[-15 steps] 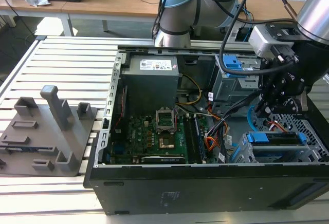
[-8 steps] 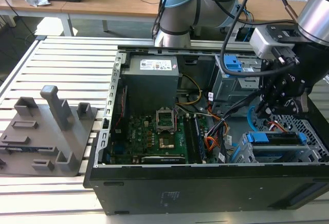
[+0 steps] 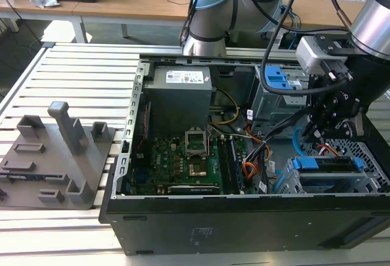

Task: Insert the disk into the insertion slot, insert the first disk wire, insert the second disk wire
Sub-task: 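Insert the second disk wire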

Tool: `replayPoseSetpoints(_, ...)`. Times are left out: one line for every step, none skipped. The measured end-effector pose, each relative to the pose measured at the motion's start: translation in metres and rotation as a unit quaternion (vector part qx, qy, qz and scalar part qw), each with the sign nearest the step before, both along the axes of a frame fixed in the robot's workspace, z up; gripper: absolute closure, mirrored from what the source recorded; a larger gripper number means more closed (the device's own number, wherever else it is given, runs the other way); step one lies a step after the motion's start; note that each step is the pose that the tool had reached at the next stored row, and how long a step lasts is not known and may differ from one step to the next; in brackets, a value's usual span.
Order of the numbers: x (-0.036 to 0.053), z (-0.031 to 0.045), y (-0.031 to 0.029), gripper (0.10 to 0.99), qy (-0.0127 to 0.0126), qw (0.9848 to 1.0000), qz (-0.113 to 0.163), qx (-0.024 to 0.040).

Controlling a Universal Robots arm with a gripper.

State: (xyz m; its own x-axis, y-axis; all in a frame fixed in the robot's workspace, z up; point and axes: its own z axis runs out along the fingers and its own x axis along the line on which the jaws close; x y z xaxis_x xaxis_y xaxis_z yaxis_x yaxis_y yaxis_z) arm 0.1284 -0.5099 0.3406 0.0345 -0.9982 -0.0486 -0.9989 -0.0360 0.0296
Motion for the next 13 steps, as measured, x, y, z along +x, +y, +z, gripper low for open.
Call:
replayPoseSetpoints(0.0002, -0.0004, 0.0, 0.922, 0.0, 1.0, 0.0, 0.0)
replayPoseSetpoints(0.0005, -0.0009, -0.0001, 0.922, 0.0, 1.0, 0.0, 0.0)
replayPoseSetpoints(0.0007, -0.0012, -0.0003, 0.922, 0.0, 1.0, 0.0, 0.0001)
replayPoseSetpoints(0.0014, -0.0014, -0.0015, 0.922, 0.0, 1.0, 0.0, 0.0002)
replayPoseSetpoints(0.0016, -0.0013, -0.0029, 0.922, 0.0, 1.0, 0.0, 0.0002)
replayPoseSetpoints(0.0017, -0.0014, -0.0047, 0.922, 0.0, 1.0, 0.0, 0.0002)
replayPoseSetpoints(0.0019, -0.0014, -0.0072, 0.922, 0.0, 1.0, 0.0, 0.0002)
replayPoseSetpoints(0.0021, -0.0014, -0.009, 0.922, 0.0, 1.0, 0.0, 0.0002)
replayPoseSetpoints(0.0023, -0.0015, -0.0128, 0.922, 0.0, 1.0, 0.0, 0.0003)
replayPoseSetpoints(0.0026, -0.0014, -0.0149, 0.922, 0.0, 1.0, 0.0, 0.0002)
replayPoseSetpoints(0.0033, -0.0015, -0.0187, 0.922, 0.0, 1.0, 0.0, 0.0002)
replayPoseSetpoints(0.0041, -0.0015, -0.0213, 0.922, 0.0, 1.0, 0.0, 0.0004)
replayPoseSetpoints(0.0049, -0.0015, -0.0229, 0.922, 0.0, 1.0, 0.0, 0.0008)
